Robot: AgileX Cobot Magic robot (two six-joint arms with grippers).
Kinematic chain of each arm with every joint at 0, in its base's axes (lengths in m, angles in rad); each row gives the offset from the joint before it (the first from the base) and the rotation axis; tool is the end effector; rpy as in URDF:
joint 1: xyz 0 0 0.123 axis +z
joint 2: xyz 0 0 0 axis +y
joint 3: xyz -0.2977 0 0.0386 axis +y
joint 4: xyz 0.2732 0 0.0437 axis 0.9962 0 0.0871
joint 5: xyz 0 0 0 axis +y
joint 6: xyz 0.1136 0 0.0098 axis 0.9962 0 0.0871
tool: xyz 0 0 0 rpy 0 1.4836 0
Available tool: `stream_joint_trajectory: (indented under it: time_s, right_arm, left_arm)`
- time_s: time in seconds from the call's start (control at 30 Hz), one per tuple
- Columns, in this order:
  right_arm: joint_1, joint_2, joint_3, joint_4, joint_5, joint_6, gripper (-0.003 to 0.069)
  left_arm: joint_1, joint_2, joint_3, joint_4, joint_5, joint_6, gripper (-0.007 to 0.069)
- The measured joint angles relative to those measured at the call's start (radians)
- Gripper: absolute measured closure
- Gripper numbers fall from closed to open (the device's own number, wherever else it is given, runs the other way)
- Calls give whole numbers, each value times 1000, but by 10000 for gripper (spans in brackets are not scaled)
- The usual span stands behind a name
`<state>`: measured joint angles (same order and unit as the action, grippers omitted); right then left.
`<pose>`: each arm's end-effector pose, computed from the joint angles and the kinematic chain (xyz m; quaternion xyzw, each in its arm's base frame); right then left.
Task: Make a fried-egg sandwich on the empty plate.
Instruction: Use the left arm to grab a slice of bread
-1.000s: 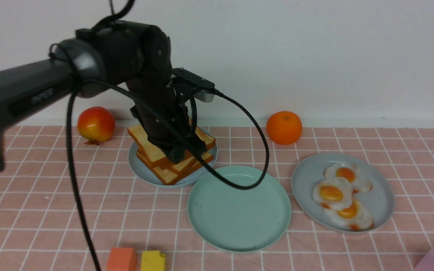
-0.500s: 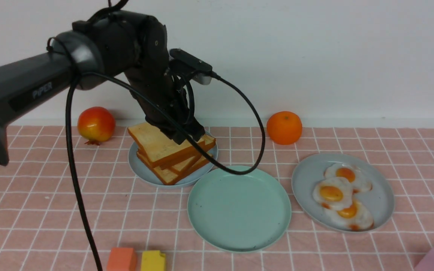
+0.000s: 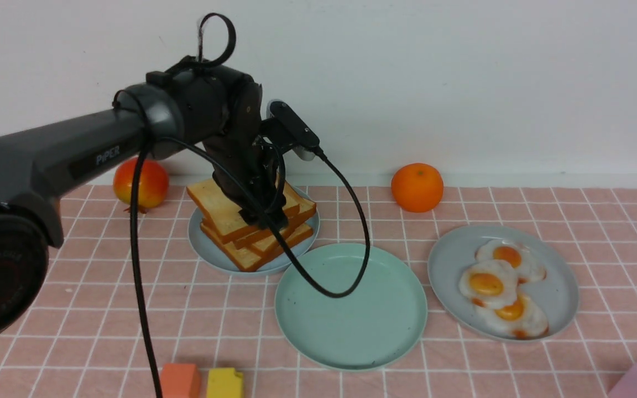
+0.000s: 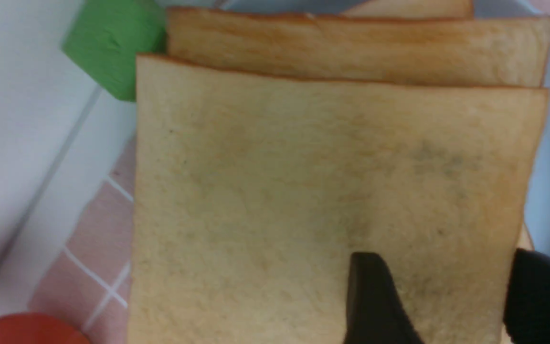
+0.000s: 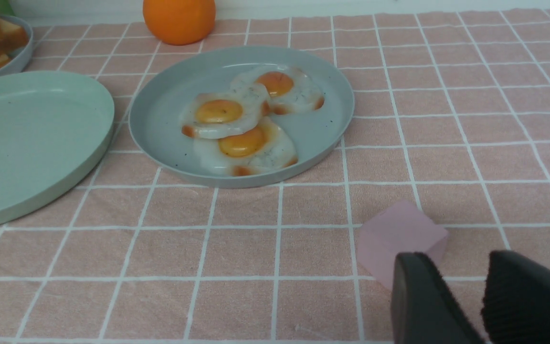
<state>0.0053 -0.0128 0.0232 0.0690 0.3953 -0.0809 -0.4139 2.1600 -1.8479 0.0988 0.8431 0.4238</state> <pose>0.0837 0.0035 0.1629 -0.0169 0.8098 0.0073 0.5864 0.4848 -0.2038 0.2072 0.4141 0.8746 0.0451 0.2482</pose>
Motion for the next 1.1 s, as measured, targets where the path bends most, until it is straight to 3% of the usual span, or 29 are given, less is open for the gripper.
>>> stream_joint_trajectory:
  time_s: [0.23, 0.5, 0.57, 0.83, 1.1]
  right_arm:
    - [0, 0, 0, 0, 0, 0, 417]
    - [0, 0, 0, 0, 0, 0, 417]
    - [0, 0, 0, 0, 0, 0, 417]
    - [0, 0, 0, 0, 0, 0, 417]
    - [0, 0, 0, 0, 0, 0, 417]
  left_arm:
    - [0, 19, -1, 7, -25, 3, 313]
    - [0, 31, -7, -16, -24, -7, 480]
    - [0, 31, -9, -17, -22, -48, 555]
    - [-1, -1, -12, -37, -2, -87, 560]
    - [-8, -183, 13, -149, 77, -92, 560]
